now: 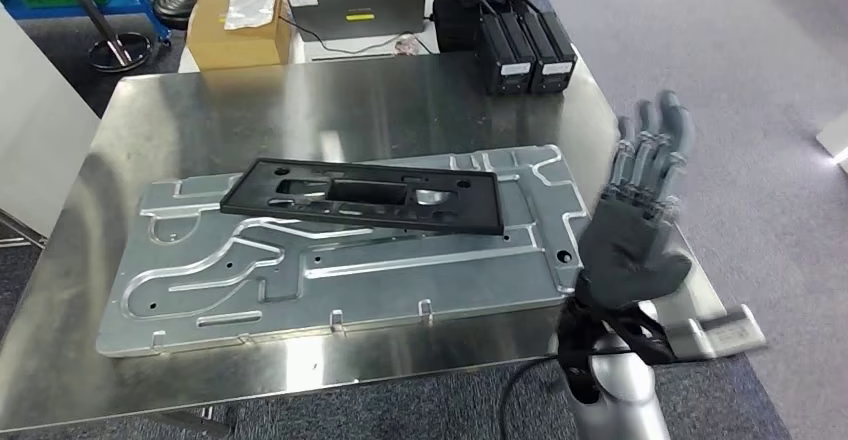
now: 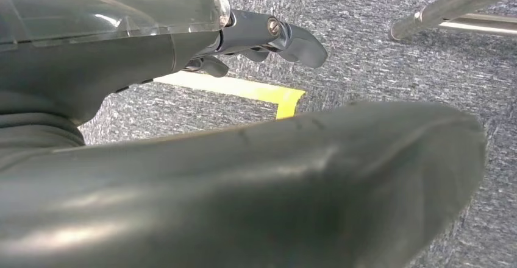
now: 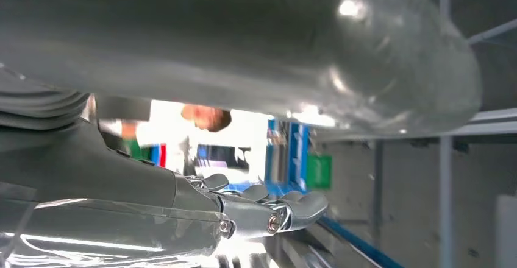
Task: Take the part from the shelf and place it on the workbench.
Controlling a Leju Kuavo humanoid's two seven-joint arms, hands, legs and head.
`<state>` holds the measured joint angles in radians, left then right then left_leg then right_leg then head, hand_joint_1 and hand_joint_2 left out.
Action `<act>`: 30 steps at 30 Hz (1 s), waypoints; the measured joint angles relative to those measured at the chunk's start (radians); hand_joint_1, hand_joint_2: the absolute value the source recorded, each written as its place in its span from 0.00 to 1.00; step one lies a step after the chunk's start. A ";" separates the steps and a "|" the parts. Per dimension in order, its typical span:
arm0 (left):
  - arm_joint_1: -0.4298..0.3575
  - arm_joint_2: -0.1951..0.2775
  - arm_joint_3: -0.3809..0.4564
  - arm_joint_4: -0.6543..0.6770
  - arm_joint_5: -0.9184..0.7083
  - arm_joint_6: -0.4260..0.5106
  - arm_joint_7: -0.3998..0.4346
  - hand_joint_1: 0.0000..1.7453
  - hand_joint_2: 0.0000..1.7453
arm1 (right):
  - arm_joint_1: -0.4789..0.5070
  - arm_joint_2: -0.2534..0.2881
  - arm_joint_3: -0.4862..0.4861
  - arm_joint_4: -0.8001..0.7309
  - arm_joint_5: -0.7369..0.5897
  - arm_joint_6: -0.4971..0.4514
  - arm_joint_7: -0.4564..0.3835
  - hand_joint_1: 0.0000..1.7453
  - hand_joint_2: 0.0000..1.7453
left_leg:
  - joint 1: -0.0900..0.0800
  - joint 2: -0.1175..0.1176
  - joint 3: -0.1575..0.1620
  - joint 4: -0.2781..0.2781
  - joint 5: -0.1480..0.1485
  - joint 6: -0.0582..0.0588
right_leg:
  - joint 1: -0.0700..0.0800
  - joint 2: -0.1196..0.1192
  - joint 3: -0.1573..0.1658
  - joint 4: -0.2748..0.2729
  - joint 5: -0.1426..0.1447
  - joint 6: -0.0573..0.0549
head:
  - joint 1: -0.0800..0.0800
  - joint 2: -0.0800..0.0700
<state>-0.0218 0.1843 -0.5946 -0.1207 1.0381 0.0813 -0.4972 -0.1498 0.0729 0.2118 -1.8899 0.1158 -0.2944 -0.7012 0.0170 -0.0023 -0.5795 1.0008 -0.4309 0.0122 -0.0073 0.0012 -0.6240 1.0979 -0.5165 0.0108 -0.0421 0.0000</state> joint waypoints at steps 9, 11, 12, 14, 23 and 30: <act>-0.005 -0.002 -0.041 0.002 0.012 -0.018 -0.007 0.00 0.00 | 0.084 -0.116 0.049 -0.123 0.018 -0.123 0.001 0.00 0.00 | -0.009 0.000 -0.059 0.020 0.041 -0.007 | 0.001 0.001 0.122 -0.054 -0.022 -0.005 | 0.001 0.000; -0.006 -0.003 -0.048 0.003 0.014 -0.018 -0.007 0.00 0.00 | 0.090 -0.130 0.054 -0.133 0.021 -0.133 0.001 0.00 0.00 | -0.010 -0.001 -0.062 0.019 0.053 -0.019 | 0.005 0.003 0.128 -0.076 -0.014 -0.013 | 0.001 0.000; -0.005 -0.003 -0.051 0.004 0.016 -0.019 -0.005 0.00 0.00 | 0.093 -0.136 0.055 -0.135 0.024 -0.138 0.001 0.00 0.00 | -0.010 -0.002 -0.063 0.017 0.059 -0.025 | 0.004 0.002 0.123 -0.080 -0.007 -0.020 | 0.001 0.000; -0.005 -0.004 -0.059 0.006 0.024 -0.019 0.002 0.00 0.00 | 0.099 -0.145 0.055 -0.135 0.029 -0.148 0.001 0.00 0.00 | -0.008 -0.004 -0.075 0.035 0.033 -0.037 | 0.001 -0.002 0.110 -0.086 0.011 -0.035 | 0.001 0.000; -0.012 -0.008 -0.074 0.007 0.074 -0.007 0.021 0.00 0.00 | 0.163 -0.154 -0.026 -0.092 0.036 -0.160 0.002 0.00 0.00 | -0.009 -0.003 0.040 0.122 -0.083 -0.039 | 0.006 -0.007 -0.007 -0.070 0.095 -0.039 | 0.000 0.000; -0.009 -0.030 -0.091 0.011 0.113 -0.005 0.004 0.00 0.00 | 0.248 -0.158 -0.094 -0.071 0.048 -0.214 0.002 0.00 0.00 | -0.015 0.004 0.100 -0.037 -0.056 0.008 | -0.001 -0.007 -0.029 -0.043 0.080 0.000 | 0.000 0.000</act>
<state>-0.0311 0.1548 -0.6855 -0.1097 1.1511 0.0766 -0.4932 0.0982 -0.0849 0.1183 -1.9610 0.1637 -0.5083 -0.6993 0.0017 0.0017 -0.4799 0.9640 -0.4869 0.0203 -0.0084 -0.0061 -0.6532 1.0547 -0.4361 0.0107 -0.0420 0.0000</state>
